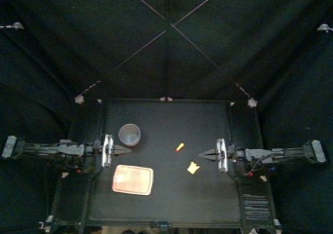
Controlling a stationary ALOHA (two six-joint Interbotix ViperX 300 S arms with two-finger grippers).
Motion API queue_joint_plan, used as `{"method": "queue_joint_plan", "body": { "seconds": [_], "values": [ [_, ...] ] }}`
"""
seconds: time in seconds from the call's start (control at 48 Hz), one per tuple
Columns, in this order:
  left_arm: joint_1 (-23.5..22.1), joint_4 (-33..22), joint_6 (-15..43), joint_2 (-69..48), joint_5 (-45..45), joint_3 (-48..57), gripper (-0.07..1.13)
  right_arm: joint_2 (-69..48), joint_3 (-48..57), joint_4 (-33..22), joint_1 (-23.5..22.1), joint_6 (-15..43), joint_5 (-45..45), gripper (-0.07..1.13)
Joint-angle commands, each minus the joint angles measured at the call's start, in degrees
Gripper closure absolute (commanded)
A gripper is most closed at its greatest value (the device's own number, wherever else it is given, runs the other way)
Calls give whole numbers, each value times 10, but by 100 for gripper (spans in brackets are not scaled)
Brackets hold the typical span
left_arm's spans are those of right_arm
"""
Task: Pick the fries then place it on the pink plate
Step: Pick the fries
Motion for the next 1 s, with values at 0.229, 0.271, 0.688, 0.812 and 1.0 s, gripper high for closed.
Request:
{"method": "queue_joint_plan", "body": {
  "seconds": [0.229, 0.271, 0.688, 0.812, 1.0],
  "values": [
    [0, -8, 0, 4, -7, -18, 106, 83, -11, -25, -55, 1, 91, 93],
    [0, -8, 0, 4, -6, -17, 106, 98, -16, -26, -57, 0, 106, 93],
    [1, -10, 0, 4, -6, -15, 106, 197, -72, -206, 19, -14, 330, 41],
    [1, -10, 0, 4, -6, -14, 106, 215, -91, -239, 36, -8, 386, 12],
    [5, -10, 0, 4, -6, -14, 106, 258, -116, -237, 39, -5, 391, -1]
  ]
}}
